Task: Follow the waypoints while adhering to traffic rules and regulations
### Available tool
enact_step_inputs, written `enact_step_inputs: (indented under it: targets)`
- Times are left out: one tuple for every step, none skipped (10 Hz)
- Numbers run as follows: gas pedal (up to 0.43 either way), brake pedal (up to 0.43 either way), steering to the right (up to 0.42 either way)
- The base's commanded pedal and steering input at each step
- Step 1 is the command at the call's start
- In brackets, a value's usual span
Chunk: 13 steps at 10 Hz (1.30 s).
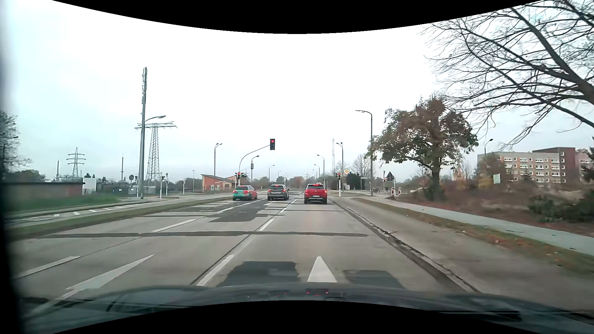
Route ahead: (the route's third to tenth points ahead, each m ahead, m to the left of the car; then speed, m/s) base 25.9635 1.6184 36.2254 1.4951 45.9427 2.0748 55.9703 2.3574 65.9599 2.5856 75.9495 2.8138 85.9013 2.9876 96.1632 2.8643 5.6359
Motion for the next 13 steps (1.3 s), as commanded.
enact_step_inputs:
  targets:
    - [0.028,0.000,0.001]
    - [0.028,0.000,0.001]
    - [0.028,0.000,0.001]
    - [0.028,0.000,0.001]
    - [0.028,0.000,0.001]
    - [0.028,0.000,0.000]
    - [0.028,0.000,0.001]
    - [0.028,0.000,0.000]
    - [0.028,0.000,0.000]
    - [0.028,0.000,0.001]
    - [0.028,0.000,-0.001]
    - [0.028,0.000,-0.005]
    - [0.028,0.000,-0.005]
